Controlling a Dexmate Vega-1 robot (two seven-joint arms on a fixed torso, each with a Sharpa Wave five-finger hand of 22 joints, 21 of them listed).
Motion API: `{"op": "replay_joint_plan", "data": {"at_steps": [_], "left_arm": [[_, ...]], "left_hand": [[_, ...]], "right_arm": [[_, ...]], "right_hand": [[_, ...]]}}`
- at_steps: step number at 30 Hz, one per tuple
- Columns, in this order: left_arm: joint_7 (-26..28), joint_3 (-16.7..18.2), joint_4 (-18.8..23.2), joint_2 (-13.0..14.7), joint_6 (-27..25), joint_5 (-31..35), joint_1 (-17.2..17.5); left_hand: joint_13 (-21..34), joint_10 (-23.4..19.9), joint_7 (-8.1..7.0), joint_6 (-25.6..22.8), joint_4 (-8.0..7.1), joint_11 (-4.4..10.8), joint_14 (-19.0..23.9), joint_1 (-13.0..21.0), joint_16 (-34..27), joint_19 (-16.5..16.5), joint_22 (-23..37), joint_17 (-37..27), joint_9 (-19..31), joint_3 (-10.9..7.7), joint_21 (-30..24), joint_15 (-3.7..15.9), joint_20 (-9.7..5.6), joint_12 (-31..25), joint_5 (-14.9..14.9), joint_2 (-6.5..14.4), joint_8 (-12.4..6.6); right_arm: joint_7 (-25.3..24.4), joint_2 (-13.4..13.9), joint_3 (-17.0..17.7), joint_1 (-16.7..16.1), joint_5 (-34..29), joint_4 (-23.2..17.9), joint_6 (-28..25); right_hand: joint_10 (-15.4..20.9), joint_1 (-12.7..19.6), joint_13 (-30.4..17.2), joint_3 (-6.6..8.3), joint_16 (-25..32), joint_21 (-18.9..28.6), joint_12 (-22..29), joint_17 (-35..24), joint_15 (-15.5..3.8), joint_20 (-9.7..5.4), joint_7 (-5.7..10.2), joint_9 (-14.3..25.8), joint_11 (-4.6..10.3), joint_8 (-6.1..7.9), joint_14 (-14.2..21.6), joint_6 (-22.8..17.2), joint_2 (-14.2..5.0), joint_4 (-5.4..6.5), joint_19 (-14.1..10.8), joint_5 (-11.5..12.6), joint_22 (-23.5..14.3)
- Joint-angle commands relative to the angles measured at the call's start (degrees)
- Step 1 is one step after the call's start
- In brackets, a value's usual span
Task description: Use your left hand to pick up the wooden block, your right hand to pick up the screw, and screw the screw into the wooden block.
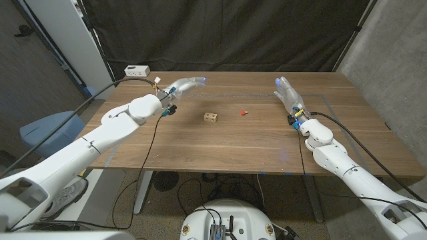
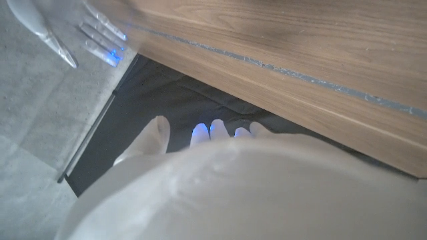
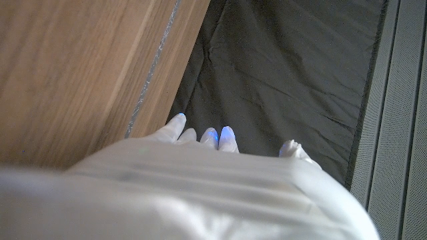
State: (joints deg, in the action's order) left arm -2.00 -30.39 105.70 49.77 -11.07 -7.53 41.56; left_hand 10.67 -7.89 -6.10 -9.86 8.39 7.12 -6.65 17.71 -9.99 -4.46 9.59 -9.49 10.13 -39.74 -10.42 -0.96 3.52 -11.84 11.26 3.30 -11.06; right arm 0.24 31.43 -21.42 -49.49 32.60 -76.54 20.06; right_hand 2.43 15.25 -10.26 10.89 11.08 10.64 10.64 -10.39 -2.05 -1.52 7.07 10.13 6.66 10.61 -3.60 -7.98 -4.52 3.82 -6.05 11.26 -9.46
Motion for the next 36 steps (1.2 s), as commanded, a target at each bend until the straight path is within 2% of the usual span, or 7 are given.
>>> {"op": "replay_joint_plan", "data": {"at_steps": [1, 8, 12, 17, 21, 29, 36], "left_arm": [[-3.1, -3.5, 9.5, 4.8, -10.2, 12.0, -3.2], [-6.5, -5.8, 12.1, 5.8, -13.7, 19.1, -5.4], [-9.7, -8.0, 13.3, 6.0, -16.0, 24.3, -7.3], [-13.0, -10.9, 14.4, 5.5, -17.9, 31.9, -9.4], [-15.7, -12.8, 14.6, 4.4, -19.0, 37.5, -10.7], [-21.4, -14.8, 13.7, 1.5, -19.9, 44.7, -12.7], [-26.6, -17.1, 13.1, -0.7, -20.6, 52.2, -14.3]], "left_hand": [[0.1, -1.6, -1.21, -0.9, 2.09, 1.43, 1.2, 2.9, -0.8, 1.6, 0.1, -0.2, 0.1, 0.12, -0.8, 0.40, 1.03, -0.6, 0.0, -1.5, -0.79], [0.2, -3.0, -2.25, -2.4, 2.57, 1.97, 2.7, 5.6, -0.9, 2.3, 0.0, -0.2, 0.1, 0.35, -0.6, 0.49, 1.83, -1.0, -0.7, -3.7, -1.29], [0.3, -3.2, -2.67, -2.5, 2.58, 2.69, 2.7, 6.8, -0.8, 1.5, 0.1, -0.2, 0.2, 0.49, -0.2, 0.42, 2.38, -0.9, -1.0, -4.7, -1.26], [0.4, -3.1, -3.31, -2.2, 2.53, 2.69, 2.6, 8.2, -0.6, 0.1, 0.1, -0.2, 0.2, 0.68, 0.2, 0.36, 2.97, -0.8, -1.0, -5.9, -1.09], [0.5, -3.3, -3.59, -2.2, 2.46, 2.91, 2.4, 9.7, -0.5, -2.0, 0.2, -0.3, 0.3, 0.78, 0.6, 0.27, 3.02, -0.8, -1.0, -6.8, -1.07], [0.7, -3.0, -4.21, -0.6, 2.27, 3.07, 0.3, 13.6, -0.1, -6.9, 0.3, -0.3, 0.4, 0.92, 0.8, -0.88, 5.40, -0.6, -0.8, -8.8, -0.54], [0.9, -3.0, -3.15, -0.9, 2.15, 3.38, -0.9, 16.0, -0.2, -9.3, 0.3, -0.4, 0.4, 1.01, 0.6, -1.33, 6.39, -0.6, -0.8, -9.7, -0.85]], "right_arm": [[-2.7, -0.5, 0.3, -1.4, -0.9, -1.2, 0.7], [-4.4, -0.8, 0.3, -2.1, -1.6, -2.2, 0.7], [-5.3, -0.8, 0.4, -2.5, -2.0, -2.8, 0.5], [-6.0, -0.6, 0.5, -2.9, -2.2, -3.7, -0.1], [-6.3, -0.4, 0.6, -3.0, -2.2, -4.0, -0.6], [-6.0, -0.3, 0.6, -2.7, -2.2, -3.8, -0.8], [-5.7, -0.3, 0.8, -2.7, -2.1, -3.2, -0.2]], "right_hand": [[-0.3, 0.4, -0.1, 0.14, -0.3, 0.2, -0.1, 0.0, -1.44, 0.49, 0.00, 0.2, 0.06, 0.07, -0.6, 0.2, 0.31, -0.55, 0.0, 0.4, -0.2], [-0.3, 0.8, -0.1, 0.20, -0.3, 0.2, -0.1, 0.1, -1.35, 0.60, 0.03, 0.2, 0.13, 0.10, -0.6, 0.2, 0.43, -0.95, 0.0, 0.4, -0.3], [-0.3, 0.9, -0.1, 0.23, -0.3, 0.2, -0.1, 0.1, -1.29, 0.71, 0.04, 0.2, 0.20, 0.11, -0.6, 0.2, 0.50, -1.16, 0.1, 0.4, -0.3], [-0.3, 1.1, -0.1, 0.26, -0.3, 0.2, -0.1, 0.1, -1.29, 0.99, 0.09, 0.2, 0.24, 0.10, -0.7, 0.2, 0.56, -1.36, 0.1, 0.4, -0.3], [-0.3, 1.2, -0.1, 0.28, -0.3, 0.2, -0.1, 0.1, -1.20, 1.23, 0.08, 0.2, 0.25, 0.10, -0.7, 0.2, 0.61, -1.52, 0.2, 0.4, -0.3], [-0.3, 1.5, -0.1, 0.31, -0.3, 0.1, 0.0, 0.1, -0.67, 1.56, 0.17, 0.2, 0.28, 0.13, -0.9, 0.2, 0.74, -1.88, 0.4, 0.4, -0.3], [-0.3, 1.6, -0.1, 0.30, -0.4, 0.1, 0.0, 0.1, -0.63, 1.59, 0.13, 0.2, 0.33, 0.13, -1.0, 0.2, 0.83, -2.08, 0.5, 0.4, -0.3]]}}
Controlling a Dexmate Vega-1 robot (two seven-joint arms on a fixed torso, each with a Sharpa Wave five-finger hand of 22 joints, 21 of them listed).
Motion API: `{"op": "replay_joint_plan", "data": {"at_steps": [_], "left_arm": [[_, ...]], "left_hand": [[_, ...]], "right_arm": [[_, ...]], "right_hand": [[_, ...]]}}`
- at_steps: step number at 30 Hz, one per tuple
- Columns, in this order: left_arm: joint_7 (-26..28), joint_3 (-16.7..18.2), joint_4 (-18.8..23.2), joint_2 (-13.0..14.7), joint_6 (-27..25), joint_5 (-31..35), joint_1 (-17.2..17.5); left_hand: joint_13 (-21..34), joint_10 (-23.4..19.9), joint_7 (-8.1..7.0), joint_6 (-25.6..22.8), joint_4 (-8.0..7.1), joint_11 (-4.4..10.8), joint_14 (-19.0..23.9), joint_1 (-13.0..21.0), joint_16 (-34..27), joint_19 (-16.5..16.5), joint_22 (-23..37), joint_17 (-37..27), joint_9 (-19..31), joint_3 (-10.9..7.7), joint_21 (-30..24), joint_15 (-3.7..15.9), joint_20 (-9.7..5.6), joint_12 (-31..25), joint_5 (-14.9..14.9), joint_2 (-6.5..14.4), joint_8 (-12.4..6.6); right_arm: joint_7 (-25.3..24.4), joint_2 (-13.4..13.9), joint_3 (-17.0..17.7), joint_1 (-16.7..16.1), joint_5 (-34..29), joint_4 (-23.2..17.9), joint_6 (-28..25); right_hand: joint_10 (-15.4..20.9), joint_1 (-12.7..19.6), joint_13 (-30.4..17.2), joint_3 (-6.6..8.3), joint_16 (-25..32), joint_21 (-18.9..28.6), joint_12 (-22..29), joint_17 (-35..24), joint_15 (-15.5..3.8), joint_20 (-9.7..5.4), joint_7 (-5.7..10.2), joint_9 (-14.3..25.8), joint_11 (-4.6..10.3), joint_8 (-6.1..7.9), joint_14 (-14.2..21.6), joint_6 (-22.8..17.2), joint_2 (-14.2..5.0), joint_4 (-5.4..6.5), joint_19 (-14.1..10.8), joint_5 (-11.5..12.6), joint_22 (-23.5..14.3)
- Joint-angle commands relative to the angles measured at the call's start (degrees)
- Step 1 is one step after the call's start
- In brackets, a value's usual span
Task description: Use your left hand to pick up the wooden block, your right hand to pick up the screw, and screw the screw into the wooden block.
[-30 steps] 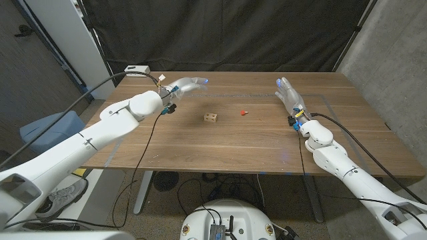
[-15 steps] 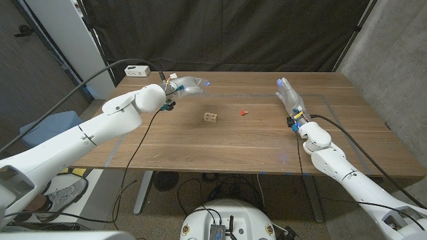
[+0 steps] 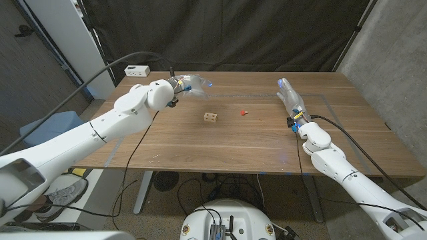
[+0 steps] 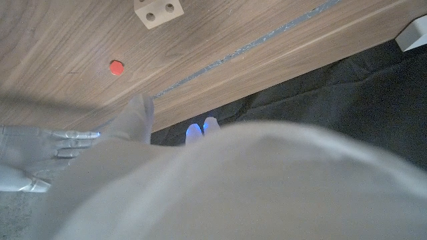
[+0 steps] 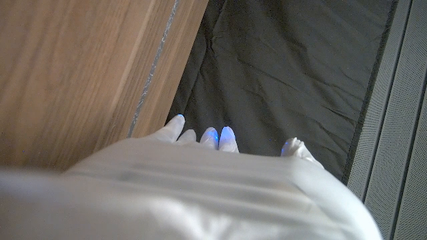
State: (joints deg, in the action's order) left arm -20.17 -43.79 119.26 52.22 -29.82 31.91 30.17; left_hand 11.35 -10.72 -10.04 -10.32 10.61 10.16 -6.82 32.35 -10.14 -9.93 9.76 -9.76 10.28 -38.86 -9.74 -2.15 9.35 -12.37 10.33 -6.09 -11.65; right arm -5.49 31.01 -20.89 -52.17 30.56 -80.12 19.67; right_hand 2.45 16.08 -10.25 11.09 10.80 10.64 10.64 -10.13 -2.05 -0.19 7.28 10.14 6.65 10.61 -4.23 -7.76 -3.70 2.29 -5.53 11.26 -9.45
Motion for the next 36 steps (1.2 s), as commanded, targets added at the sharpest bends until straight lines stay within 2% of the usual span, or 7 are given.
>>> {"op": "replay_joint_plan", "data": {"at_steps": [1, 8, 16, 17, 21, 36], "left_arm": [[-8.7, -3.9, -0.6, -3.5, -1.8, 13.7, -2.9], [-12.4, -4.7, -1.5, -5.0, 0.1, 20.1, -3.2], [-17.8, -4.8, -2.7, -7.2, 0.3, 25.6, -2.9], [-18.9, -4.9, -3.0, -7.7, 0.1, 26.4, -3.0], [-20.0, -4.3, -3.9, -8.6, 1.4, 26.7, -2.8], [-22.2, -3.4, -7.1, -10.8, 4.9, 26.5, -3.0]], "left_hand": [[0.2, -0.5, 0.75, -0.6, -0.08, 0.42, -0.8, 1.6, 0.0, -4.0, 0.1, -0.1, 0.3, 0.12, -0.1, -0.10, 0.59, -0.2, 0.2, -0.3, -0.31], [0.6, -2.7, 0.06, -2.9, -0.13, 1.02, -1.1, 4.4, -0.3, -4.6, 0.1, -0.1, 0.3, 0.01, -0.6, -0.04, 0.95, -1.1, 0.2, -0.8, -1.20], [0.6, -2.4, -0.42, -1.1, -0.17, 1.30, -2.1, 6.3, -0.2, -5.5, 0.1, -0.1, 0.3, 0.22, -0.6, -0.32, 1.61, -0.8, 0.3, -1.6, -0.40], [0.6, -2.2, -0.07, -0.5, -0.19, 1.22, -2.2, 6.7, -0.2, -5.5, 0.1, -0.1, 0.3, 0.31, -0.7, -0.69, 1.72, -0.7, 0.3, -1.8, -0.16], [0.8, -1.4, 0.46, 1.1, -0.25, 1.15, -2.3, 7.9, -0.3, -5.6, 0.2, -0.1, 0.3, 0.53, -0.8, -1.33, 2.40, -0.4, 0.3, -2.2, 0.33], [1.1, 0.2, 0.80, 3.1, -0.41, 0.88, -3.2, 9.6, -0.2, -6.2, 0.2, -0.2, 0.4, 1.01, -0.8, -2.19, 2.74, 0.0, 0.1, -2.6, 0.63]], "right_arm": [[-0.1, 0.1, 0.3, 0.0, -0.1, 0.4, 0.2], [-0.9, 0.0, 0.3, -0.2, -0.5, 0.3, 0.0], [-2.7, 0.2, 0.5, -0.7, -1.1, -0.8, -0.6], [-2.9, 0.2, 0.5, -0.8, -1.2, -1.0, -0.7], [-3.4, 0.1, 0.5, -0.9, -1.4, -1.3, -1.0], [-4.0, -0.5, -0.2, 0.0, -2.3, -1.0, -1.6]], "right_hand": [[-0.4, 0.8, -0.1, 0.10, -0.1, 0.1, 0.0, -0.2, -0.53, 0.31, -0.12, 0.2, 0.28, 0.14, -0.3, 0.0, 0.03, -0.57, 0.0, 0.4, -0.3], [-0.4, 0.9, -0.1, 0.11, -0.1, 0.1, 0.0, -0.2, -0.30, 0.24, -0.14, 0.2, 0.31, 0.13, -0.4, 0.0, 0.07, -0.75, 0.0, 0.4, -0.3], [-0.3, 0.8, -0.1, 0.07, 0.0, 0.1, 0.0, -0.3, 0.52, 0.29, -0.17, 0.2, 0.21, 0.13, -0.5, 0.0, 0.08, -0.83, 0.2, 0.3, -0.3], [-0.4, 0.8, -0.1, 0.08, 0.0, 0.1, 0.0, -0.3, 0.50, 0.30, -0.19, 0.2, 0.12, 0.13, -0.5, 0.0, 0.07, -0.84, 0.2, 0.3, -0.3], [-0.3, 0.7, -0.1, 0.04, 0.0, 0.1, 0.0, -0.3, 0.59, 0.36, -0.21, 0.2, 0.19, 0.13, -0.6, 0.0, 0.11, -0.87, 0.2, 0.3, -0.3], [-0.6, 0.7, -0.2, 0.02, 0.0, 0.1, -0.1, -0.4, 0.81, 0.45, -0.15, 0.2, 0.22, 0.06, -0.8, 0.2, 0.15, -1.09, 0.4, 0.3, -0.3]]}}
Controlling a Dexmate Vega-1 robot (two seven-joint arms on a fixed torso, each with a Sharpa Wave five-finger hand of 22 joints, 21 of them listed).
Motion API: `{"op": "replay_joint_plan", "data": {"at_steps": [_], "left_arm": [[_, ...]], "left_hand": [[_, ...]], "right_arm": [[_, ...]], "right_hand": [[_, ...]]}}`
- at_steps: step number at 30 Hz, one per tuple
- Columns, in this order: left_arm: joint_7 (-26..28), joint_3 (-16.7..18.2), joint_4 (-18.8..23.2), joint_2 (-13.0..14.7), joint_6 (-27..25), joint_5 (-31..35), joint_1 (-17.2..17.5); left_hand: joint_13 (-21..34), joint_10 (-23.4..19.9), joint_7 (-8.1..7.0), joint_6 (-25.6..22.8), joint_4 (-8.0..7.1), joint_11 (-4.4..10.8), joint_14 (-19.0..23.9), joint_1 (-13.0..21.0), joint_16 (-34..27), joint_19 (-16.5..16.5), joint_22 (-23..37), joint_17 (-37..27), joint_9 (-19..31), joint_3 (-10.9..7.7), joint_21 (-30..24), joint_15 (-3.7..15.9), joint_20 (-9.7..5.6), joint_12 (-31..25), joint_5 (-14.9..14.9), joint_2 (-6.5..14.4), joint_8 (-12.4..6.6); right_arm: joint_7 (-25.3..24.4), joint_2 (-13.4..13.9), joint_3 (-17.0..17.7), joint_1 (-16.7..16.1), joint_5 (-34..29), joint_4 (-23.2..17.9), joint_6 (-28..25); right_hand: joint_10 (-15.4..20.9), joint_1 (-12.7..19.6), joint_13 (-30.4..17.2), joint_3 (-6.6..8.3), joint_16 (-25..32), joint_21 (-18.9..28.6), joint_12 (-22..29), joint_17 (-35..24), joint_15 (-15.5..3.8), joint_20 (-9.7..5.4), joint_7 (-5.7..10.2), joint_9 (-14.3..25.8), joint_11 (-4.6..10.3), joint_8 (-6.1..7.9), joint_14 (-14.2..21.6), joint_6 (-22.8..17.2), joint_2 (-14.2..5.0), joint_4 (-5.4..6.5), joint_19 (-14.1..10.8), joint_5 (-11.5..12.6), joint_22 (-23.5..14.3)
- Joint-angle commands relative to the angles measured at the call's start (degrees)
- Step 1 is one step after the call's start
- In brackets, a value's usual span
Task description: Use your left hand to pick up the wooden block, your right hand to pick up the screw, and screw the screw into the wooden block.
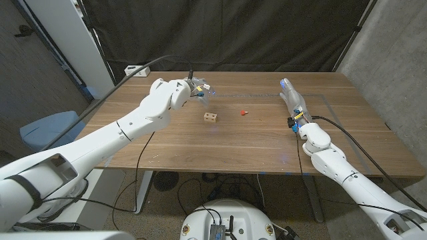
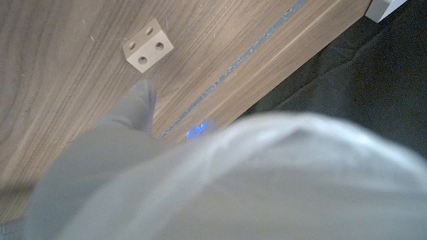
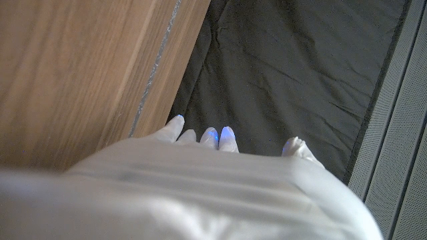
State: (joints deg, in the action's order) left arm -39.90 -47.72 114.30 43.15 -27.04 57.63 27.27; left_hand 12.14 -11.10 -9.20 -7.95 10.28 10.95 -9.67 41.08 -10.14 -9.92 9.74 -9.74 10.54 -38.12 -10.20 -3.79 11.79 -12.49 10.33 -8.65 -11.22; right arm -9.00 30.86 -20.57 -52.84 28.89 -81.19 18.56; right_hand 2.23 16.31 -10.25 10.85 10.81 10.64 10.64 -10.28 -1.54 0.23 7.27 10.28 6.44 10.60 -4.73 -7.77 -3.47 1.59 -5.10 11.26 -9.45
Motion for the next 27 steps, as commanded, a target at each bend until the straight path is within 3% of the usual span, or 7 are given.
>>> {"op": "replay_joint_plan", "data": {"at_steps": [1, 6, 11, 15, 27], "left_arm": [[-2.7, 0.6, -2.3, -1.9, 2.1, 0.7, -0.1], [-3.3, 0.7, -2.9, -2.1, 2.6, 0.2, -0.1], [-3.3, 0.7, -3.4, -2.1, 3.1, -0.3, 0.1], [-3.3, 0.5, -3.8, -2.1, 3.5, -0.6, 0.1], [-1.8, -0.5, -5.8, -3.0, 3.7, -0.5, 0.2]], "left_hand": [[0.3, 0.7, -0.05, 0.8, -0.09, 0.13, -0.4, 0.9, -0.2, -6.2, 0.2, -0.2, 0.1, 0.31, -0.3, -0.60, 0.30, 0.2, 0.1, 0.0, 0.18], [0.3, 1.1, 0.10, 1.1, -0.14, 0.06, -0.6, 1.3, -0.2, -6.3, 0.2, -0.2, 0.1, 0.46, -0.3, -0.63, 0.31, 0.3, 0.1, -0.1, 0.17], [0.4, 1.1, 0.17, 1.1, -0.18, 0.03, -0.5, 1.4, -0.3, -6.4, 0.2, -0.2, 0.1, 0.58, -0.3, -0.64, 0.31, 0.2, 0.1, -0.1, 0.11], [0.4, 1.1, 0.27, 1.1, -0.23, 0.04, -0.4, 1.6, -0.4, -6.4, 0.2, -0.2, 0.1, 0.70, -0.4, -0.65, 0.31, 0.2, 0.0, -0.1, 0.03], [0.5, 1.3, 0.35, 1.1, -0.35, 0.10, 0.0, 1.9, -0.6, -6.4, 0.2, -0.2, 0.2, 1.10, -0.4, -0.41, 0.32, 0.2, 0.0, -0.2, -0.16]], "right_arm": [[-0.4, -0.5, -0.7, 0.8, -0.8, 0.2, -0.5], [0.1, -0.9, -1.0, 1.5, -1.1, 1.2, 0.3], [1.1, -1.4, -1.4, 2.2, -1.3, 2.5, 1.8], [1.8, -1.1, -1.5, 2.3, -1.1, 2.4, 1.6], [1.2, -1.1, -1.6, 2.1, -1.3, 2.0, 0.9]], "right_hand": [[-0.4, 0.5, -0.2, 0.26, 0.0, 0.1, -0.1, -0.2, 0.27, 0.04, -0.16, 0.1, 0.43, 0.07, -0.3, 0.2, -0.08, -0.40, 0.0, 0.3, -0.3], [-0.4, 0.4, -0.2, 0.23, 0.0, 0.1, -0.1, -0.2, 0.25, -0.03, -0.18, 0.1, 0.35, 0.06, -0.4, 0.3, -0.03, -0.48, 0.0, 0.3, -0.3], [-0.5, 0.6, -0.2, 0.31, 0.0, 0.3, -0.1, -0.2, -1.11, -2.63, -0.66, 0.1, 0.19, 0.11, -0.5, 0.3, -0.14, -0.83, -0.4, 0.3, -0.3], [-0.6, 0.5, -0.1, 0.32, 0.1, 0.3, -0.1, -0.3, -1.77, -3.33, -0.91, 0.1, -0.04, 0.11, -0.4, 0.3, -0.25, -0.85, -0.6, 0.3, -0.3], [-1.4, 0.2, 0.0, 0.28, 0.2, 0.4, -0.3, -0.3, -2.13, -4.07, -1.64, 0.0, -0.23, -0.12, -0.3, 1.1, -0.39, -0.96, -0.8, 0.3, -0.2]]}}
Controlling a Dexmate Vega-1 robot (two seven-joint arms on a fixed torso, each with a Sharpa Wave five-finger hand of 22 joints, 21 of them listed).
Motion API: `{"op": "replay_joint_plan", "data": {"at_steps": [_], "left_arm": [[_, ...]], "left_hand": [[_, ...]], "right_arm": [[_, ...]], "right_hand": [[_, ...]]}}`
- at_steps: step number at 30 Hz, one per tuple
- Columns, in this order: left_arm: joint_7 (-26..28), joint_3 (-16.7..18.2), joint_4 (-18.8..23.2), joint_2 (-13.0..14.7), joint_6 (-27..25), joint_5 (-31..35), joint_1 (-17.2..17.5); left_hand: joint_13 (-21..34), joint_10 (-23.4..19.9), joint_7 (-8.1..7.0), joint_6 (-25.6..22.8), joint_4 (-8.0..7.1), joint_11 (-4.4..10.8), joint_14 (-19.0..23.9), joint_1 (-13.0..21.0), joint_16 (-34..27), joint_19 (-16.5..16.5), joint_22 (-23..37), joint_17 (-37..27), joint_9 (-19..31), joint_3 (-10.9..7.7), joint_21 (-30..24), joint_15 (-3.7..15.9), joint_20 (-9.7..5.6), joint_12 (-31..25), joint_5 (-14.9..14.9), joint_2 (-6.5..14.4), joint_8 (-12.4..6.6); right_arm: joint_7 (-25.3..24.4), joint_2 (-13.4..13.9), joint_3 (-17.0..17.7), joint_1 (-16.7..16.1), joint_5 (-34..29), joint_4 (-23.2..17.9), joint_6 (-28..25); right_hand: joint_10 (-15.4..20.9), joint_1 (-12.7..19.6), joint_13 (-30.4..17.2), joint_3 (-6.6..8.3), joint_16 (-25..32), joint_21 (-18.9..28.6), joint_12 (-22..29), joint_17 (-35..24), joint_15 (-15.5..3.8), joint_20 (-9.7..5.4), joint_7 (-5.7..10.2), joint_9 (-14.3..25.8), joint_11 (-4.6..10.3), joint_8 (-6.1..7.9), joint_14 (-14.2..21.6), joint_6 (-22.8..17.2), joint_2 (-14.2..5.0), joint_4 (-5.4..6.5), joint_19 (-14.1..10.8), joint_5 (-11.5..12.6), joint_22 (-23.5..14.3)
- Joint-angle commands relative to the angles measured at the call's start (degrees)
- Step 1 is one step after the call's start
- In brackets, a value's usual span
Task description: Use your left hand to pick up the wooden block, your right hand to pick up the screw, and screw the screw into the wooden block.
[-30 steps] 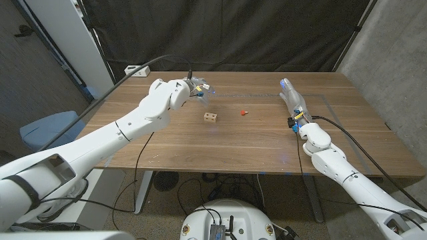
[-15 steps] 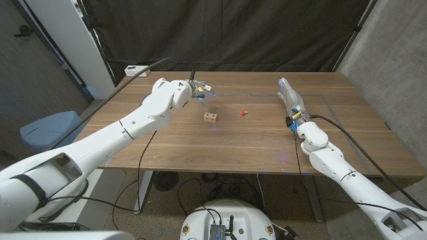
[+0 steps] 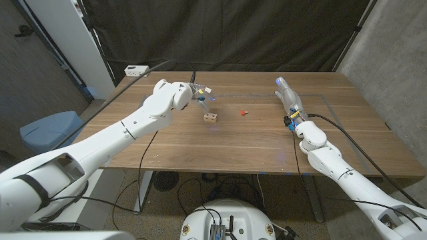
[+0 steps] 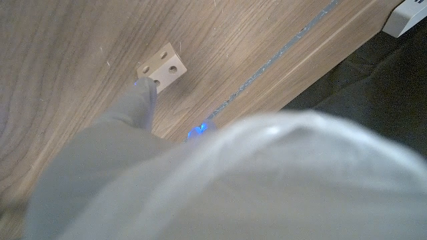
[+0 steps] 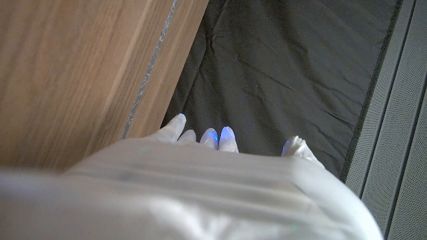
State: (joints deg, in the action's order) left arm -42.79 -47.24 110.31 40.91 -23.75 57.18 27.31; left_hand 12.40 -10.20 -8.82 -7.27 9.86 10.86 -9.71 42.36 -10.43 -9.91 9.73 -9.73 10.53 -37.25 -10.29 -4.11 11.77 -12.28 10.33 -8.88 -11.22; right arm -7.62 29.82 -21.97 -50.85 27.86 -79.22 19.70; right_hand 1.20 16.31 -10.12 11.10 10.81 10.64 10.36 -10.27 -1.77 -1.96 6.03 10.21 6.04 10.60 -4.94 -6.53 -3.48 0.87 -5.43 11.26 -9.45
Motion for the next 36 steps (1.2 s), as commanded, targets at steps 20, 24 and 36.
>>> {"op": "replay_joint_plan", "data": {"at_steps": [20, 24, 36], "left_arm": [[4.8, -2.3, -3.3, -1.7, -0.9, 1.0, 1.9], [5.5, -2.5, -3.8, -1.8, -1.1, 1.2, 2.2], [8.2, -3.7, -6.0, -2.6, -1.1, 3.1, 2.1]], "left_hand": [[0.4, -1.9, -0.66, -0.9, -0.25, 0.34, 2.2, 1.8, -0.9, -6.0, 0.2, -0.2, 0.2, 0.92, -0.6, 0.43, 0.27, -1.2, 0.0, 0.6, -0.80], [0.5, -2.6, -0.89, -1.3, -0.26, 0.49, 2.6, 2.2, -0.9, -5.7, 0.2, -0.2, 0.2, 1.02, -0.7, 0.63, 0.23, -1.5, 0.0, 0.8, -0.94], [0.7, -4.8, -1.52, -3.6, -0.33, 0.80, 4.8, 3.4, -1.3, -4.3, 0.2, -0.2, 0.2, 1.42, -1.0, 1.38, 0.10, -2.3, -0.1, 1.2, -1.55]], "right_arm": [[-0.7, 0.0, -0.3, -0.2, -0.4, 0.2, -0.5], [-1.0, 0.1, -0.2, -0.5, -0.5, -0.1, -0.7], [-1.2, -0.1, -0.4, -0.7, -0.5, 0.0, -0.8]], "right_hand": [[-0.3, 0.1, -0.1, 0.04, 0.2, 0.3, 0.1, -0.3, -1.62, -1.40, -0.28, 0.1, 0.47, -0.01, 0.0, -0.2, -0.50, -0.41, -0.3, 0.3, -0.2], [-0.3, 0.1, -0.1, 0.04, 0.2, 0.3, 0.1, -0.3, -1.59, -1.39, -0.26, 0.1, 0.54, 0.02, 0.0, -0.3, -0.53, -0.45, -0.3, 0.3, -0.2], [-0.1, 0.1, -0.1, 0.08, 0.2, 0.3, 0.2, -0.3, -1.57, -1.26, -0.24, 0.1, 0.71, 0.05, 0.0, -0.3, -0.62, -0.61, -0.3, 0.3, -0.2]]}}
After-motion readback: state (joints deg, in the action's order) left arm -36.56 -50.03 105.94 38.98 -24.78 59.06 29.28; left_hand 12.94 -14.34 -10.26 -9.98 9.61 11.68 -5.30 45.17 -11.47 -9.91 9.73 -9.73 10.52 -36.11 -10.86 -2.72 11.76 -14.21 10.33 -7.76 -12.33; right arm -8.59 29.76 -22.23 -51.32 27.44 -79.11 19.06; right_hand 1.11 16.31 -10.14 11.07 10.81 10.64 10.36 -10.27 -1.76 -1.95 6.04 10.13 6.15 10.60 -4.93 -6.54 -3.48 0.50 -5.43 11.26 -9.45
